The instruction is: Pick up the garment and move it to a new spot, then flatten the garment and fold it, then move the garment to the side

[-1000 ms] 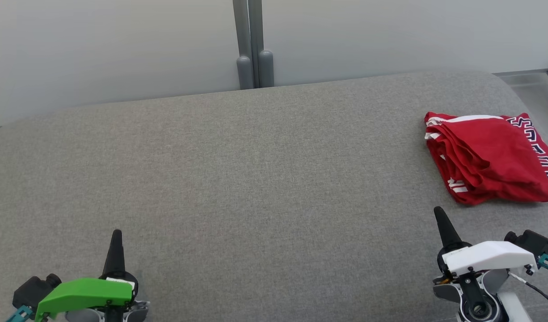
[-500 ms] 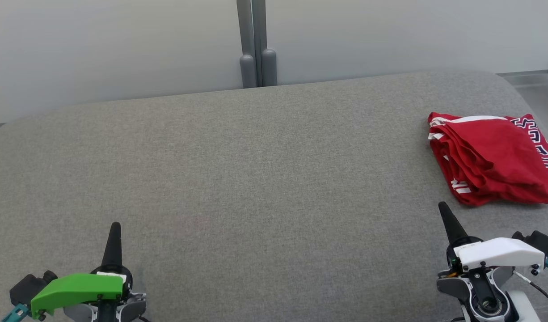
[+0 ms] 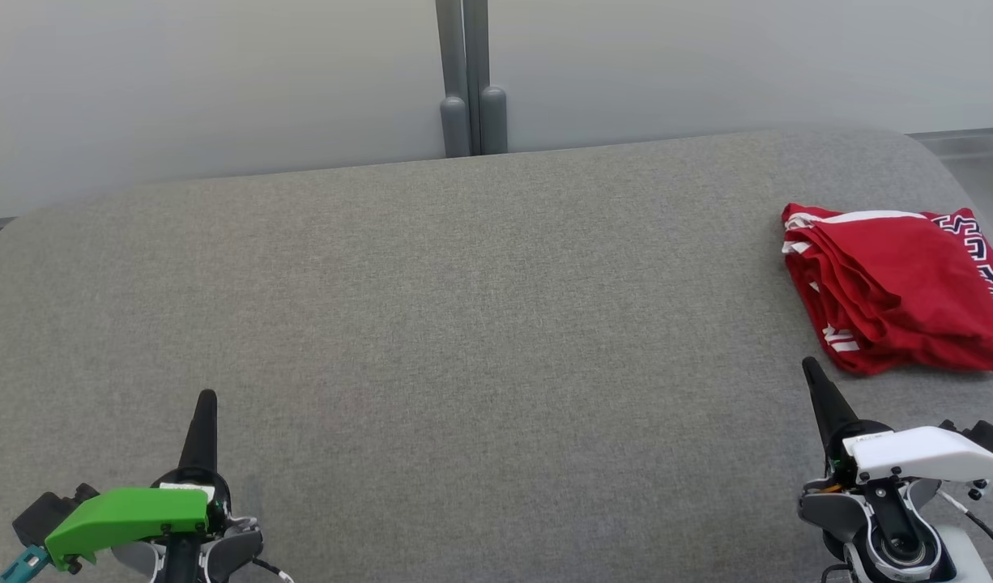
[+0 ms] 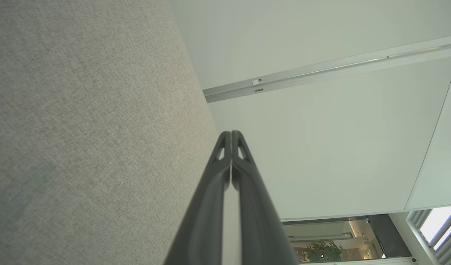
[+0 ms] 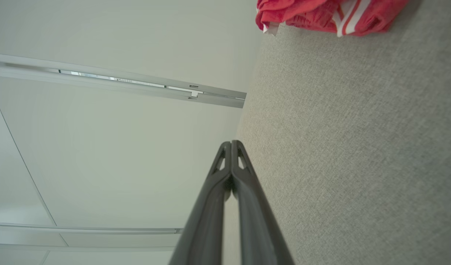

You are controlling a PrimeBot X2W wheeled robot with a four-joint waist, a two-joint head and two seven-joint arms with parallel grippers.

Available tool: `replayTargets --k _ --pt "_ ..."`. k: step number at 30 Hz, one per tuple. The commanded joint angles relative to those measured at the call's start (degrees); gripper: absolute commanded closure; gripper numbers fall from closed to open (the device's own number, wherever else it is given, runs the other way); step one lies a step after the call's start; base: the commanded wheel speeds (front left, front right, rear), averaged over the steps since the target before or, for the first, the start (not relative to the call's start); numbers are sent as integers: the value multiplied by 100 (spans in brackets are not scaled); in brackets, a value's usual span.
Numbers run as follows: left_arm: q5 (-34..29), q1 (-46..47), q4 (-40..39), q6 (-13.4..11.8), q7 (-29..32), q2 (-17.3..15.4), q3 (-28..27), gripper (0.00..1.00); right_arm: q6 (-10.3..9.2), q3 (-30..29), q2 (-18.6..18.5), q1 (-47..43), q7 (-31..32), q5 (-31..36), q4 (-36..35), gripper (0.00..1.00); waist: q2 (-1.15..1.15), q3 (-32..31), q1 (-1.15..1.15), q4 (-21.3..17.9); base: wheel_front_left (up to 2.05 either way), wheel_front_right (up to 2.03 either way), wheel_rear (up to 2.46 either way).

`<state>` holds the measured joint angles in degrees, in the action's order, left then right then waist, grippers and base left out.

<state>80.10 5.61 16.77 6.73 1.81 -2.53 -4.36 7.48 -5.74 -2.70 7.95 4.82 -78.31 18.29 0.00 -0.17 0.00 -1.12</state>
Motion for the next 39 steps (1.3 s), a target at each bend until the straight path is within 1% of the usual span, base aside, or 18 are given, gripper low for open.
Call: replayTargets --k 1,7,28,39 --pt "172 130 -57 34 33 -46 -31 100 3 -35 -25 91 40 -157 -64 100 0 2 0 6 0 0 0" --pt "459 164 -85 52 118 -48 -50 100 3 -95 -27 91 131 -485 -101 100 0 10 0 32 0 0 0" --pt "1228 237 -146 90 308 -53 -98 100 2 -252 -29 86 365 -1326 -191 100 0 34 0 106 0 0 0" --pt "1239 235 -149 95 313 -53 -101 100 2 -259 -30 86 373 -1376 -196 100 0 36 0 112 0 0 0"
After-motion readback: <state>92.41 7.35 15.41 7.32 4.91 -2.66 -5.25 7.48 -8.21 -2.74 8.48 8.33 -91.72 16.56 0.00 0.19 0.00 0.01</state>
